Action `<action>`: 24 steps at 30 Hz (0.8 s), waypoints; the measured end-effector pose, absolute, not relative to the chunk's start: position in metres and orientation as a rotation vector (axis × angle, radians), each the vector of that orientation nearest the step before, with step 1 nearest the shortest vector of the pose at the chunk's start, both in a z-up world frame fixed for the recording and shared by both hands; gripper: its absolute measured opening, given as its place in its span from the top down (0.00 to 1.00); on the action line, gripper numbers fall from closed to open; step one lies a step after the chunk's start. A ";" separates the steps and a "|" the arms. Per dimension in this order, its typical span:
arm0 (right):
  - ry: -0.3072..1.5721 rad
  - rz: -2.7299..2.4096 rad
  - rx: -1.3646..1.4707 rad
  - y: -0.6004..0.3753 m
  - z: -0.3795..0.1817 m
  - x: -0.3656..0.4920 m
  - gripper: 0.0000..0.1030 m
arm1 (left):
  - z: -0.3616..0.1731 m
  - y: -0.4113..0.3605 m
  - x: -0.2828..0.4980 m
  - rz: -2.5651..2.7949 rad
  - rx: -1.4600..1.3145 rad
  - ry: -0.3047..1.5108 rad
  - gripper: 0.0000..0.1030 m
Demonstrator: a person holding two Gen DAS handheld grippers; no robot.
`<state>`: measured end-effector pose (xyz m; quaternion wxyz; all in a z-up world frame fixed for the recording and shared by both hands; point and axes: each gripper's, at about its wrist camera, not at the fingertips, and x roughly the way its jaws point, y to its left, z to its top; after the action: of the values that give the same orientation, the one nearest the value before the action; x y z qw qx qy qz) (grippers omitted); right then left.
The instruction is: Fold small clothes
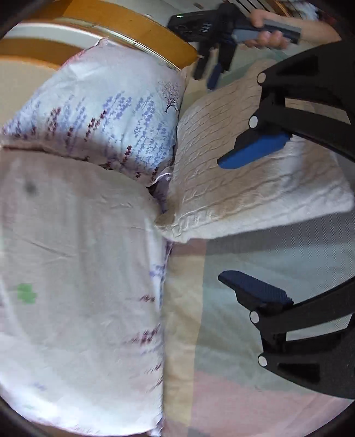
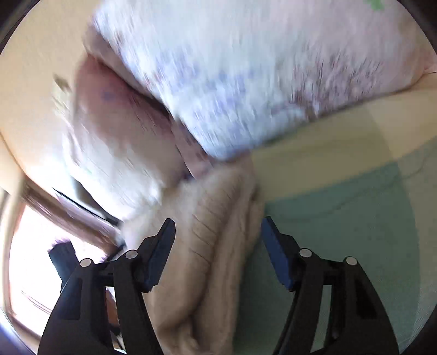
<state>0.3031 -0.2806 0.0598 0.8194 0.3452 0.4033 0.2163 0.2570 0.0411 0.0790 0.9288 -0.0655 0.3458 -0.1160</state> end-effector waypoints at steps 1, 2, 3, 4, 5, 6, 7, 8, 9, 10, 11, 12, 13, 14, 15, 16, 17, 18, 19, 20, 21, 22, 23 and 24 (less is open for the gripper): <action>0.853 0.477 0.742 -0.277 0.060 0.304 0.35 | 0.081 0.039 0.245 -0.234 -0.107 0.693 0.21; 0.865 0.500 0.740 -0.273 0.058 0.305 0.36 | 0.086 0.047 0.238 -0.234 -0.093 0.687 0.17; 0.890 0.511 0.731 -0.265 0.053 0.307 0.38 | 0.085 0.041 0.227 -0.242 -0.072 0.678 0.15; 0.911 0.520 0.722 -0.260 0.048 0.310 0.51 | 0.085 0.039 0.218 -0.251 -0.056 0.670 0.14; 0.946 0.539 0.705 -0.248 0.040 0.314 0.63 | 0.087 0.035 0.213 -0.253 -0.043 0.666 0.11; 0.950 0.533 0.682 -0.244 0.037 0.315 0.78 | 0.083 0.030 0.205 -0.234 -0.024 0.663 0.02; 0.936 0.531 0.668 -0.250 0.038 0.313 0.82 | 0.083 0.028 0.197 -0.208 -0.015 0.650 0.02; 0.915 0.514 0.659 -0.254 0.041 0.309 0.88 | 0.083 0.030 0.190 -0.199 -0.012 0.641 0.02; 0.909 0.478 0.673 -0.263 0.043 0.304 0.89 | 0.082 0.028 0.182 -0.206 -0.006 0.646 0.02; 0.916 0.453 0.695 -0.264 0.039 0.310 0.90 | 0.080 0.030 0.177 -0.209 -0.003 0.653 0.02; 0.948 0.404 0.737 -0.275 0.032 0.308 0.90 | 0.077 0.028 0.174 -0.208 0.002 0.659 0.02; 0.967 0.373 0.750 -0.279 0.027 0.307 0.90 | 0.073 0.029 0.166 -0.204 0.004 0.664 0.02; 0.983 0.343 0.752 -0.282 0.021 0.307 0.92 | 0.069 0.029 0.162 -0.204 0.006 0.668 0.02; 0.993 0.317 0.745 -0.279 0.018 0.307 0.91 | 0.065 0.030 0.159 -0.206 0.008 0.675 0.02; 0.991 0.298 0.731 -0.274 0.018 0.306 0.91 | 0.061 0.031 0.158 -0.204 0.006 0.682 0.02; 0.982 0.276 0.715 -0.266 0.016 0.311 0.90 | 0.056 0.030 0.158 -0.194 -0.001 0.698 0.02; 0.968 0.260 0.701 -0.262 0.018 0.310 0.88 | 0.051 0.030 0.160 -0.176 -0.013 0.726 0.02; 0.953 0.235 0.691 -0.264 0.023 0.302 0.75 | 0.047 0.029 0.162 -0.168 -0.019 0.743 0.02; 0.944 0.209 0.679 -0.273 0.031 0.290 0.57 | 0.044 0.028 0.163 -0.165 -0.020 0.758 0.02; 0.922 0.173 0.653 -0.273 0.038 0.277 0.50 | 0.041 0.025 0.164 -0.167 -0.011 0.773 0.02; 0.893 0.145 0.613 -0.275 0.045 0.260 0.48 | 0.039 0.023 0.165 -0.163 -0.001 0.787 0.02; 0.868 0.128 0.567 -0.278 0.052 0.243 0.37 | 0.038 0.020 0.165 -0.152 0.014 0.799 0.02; 0.843 0.118 0.528 -0.274 0.058 0.226 0.21 | 0.036 0.018 0.166 -0.149 0.025 0.806 0.02; 0.828 0.119 0.505 -0.272 0.062 0.213 0.16 | 0.034 0.014 0.167 -0.153 0.046 0.819 0.02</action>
<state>0.2131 -0.2723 0.0621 0.8831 0.2426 0.3976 0.0571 0.1666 0.0140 0.0345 0.9143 0.0223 0.3975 -0.0741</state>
